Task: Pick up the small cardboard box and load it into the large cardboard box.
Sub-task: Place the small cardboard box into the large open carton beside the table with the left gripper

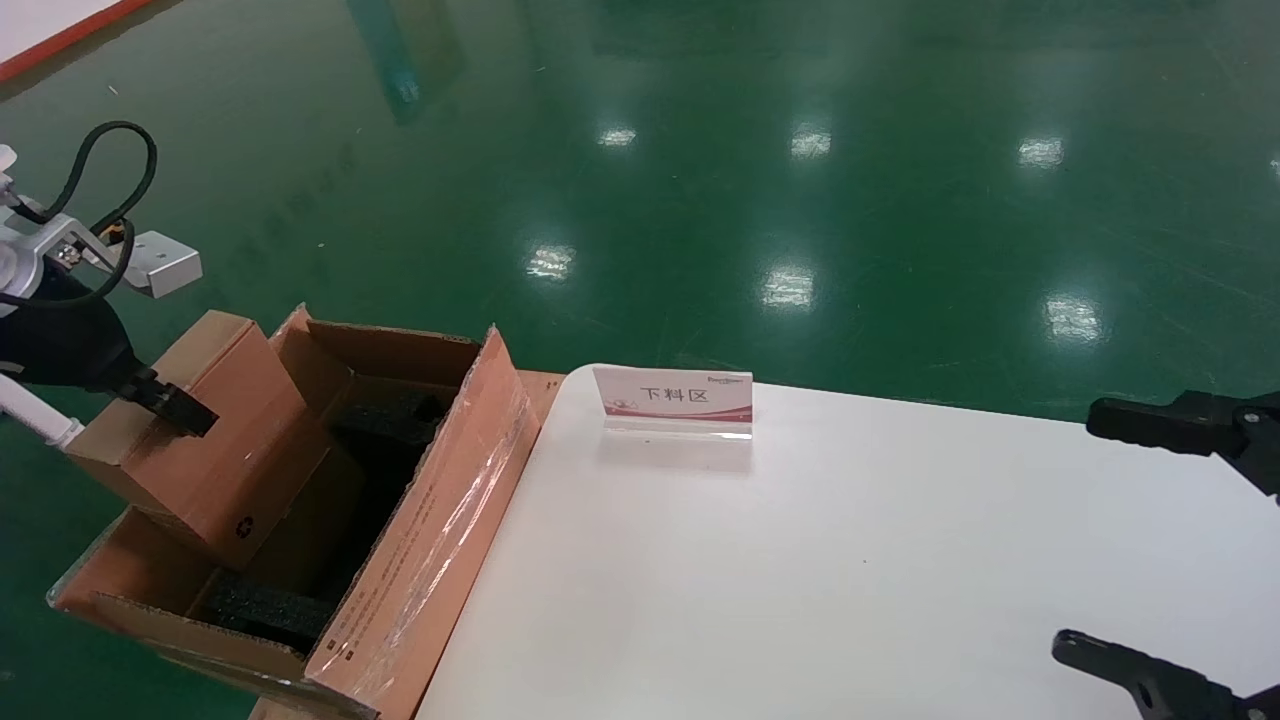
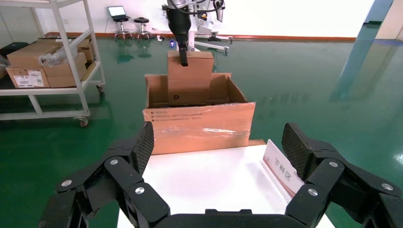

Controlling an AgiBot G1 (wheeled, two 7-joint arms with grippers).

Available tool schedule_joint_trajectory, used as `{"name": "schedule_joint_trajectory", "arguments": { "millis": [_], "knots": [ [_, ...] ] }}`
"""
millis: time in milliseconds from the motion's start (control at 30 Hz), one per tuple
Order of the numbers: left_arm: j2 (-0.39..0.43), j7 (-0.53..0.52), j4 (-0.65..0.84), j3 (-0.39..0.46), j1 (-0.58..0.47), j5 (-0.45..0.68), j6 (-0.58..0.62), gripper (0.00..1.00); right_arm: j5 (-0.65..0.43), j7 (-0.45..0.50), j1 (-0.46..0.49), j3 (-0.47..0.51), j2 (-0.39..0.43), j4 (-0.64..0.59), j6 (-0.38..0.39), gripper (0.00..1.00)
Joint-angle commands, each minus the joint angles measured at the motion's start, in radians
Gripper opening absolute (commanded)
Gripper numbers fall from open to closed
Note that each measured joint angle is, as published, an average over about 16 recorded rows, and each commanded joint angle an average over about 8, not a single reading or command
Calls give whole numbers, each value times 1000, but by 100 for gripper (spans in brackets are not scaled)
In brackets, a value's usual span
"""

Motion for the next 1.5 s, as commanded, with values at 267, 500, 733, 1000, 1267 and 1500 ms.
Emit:
{"name": "schedule_joint_trajectory", "arguments": {
  "millis": [267,500,733,1000,1267,1500],
  "knots": [
    [3,-41,-24,8,21,14,-32,0,0,0,0,0,0,0,0,100],
    [6,-61,-24,15,41,26,-52,0,1,0,0,-1,0,0,0,100],
    [12,-74,-15,18,60,30,-65,0,1,-1,0,-1,1,0,1,100],
    [23,-91,-12,23,85,38,-85,0,1,-1,0,-2,1,0,1,100],
    [31,-116,-18,34,113,54,-105,0,1,-1,0,-2,1,0,1,100],
    [32,-127,-26,40,133,57,-109,0,2,-1,1,-2,1,0,1,100]
  ]
}}
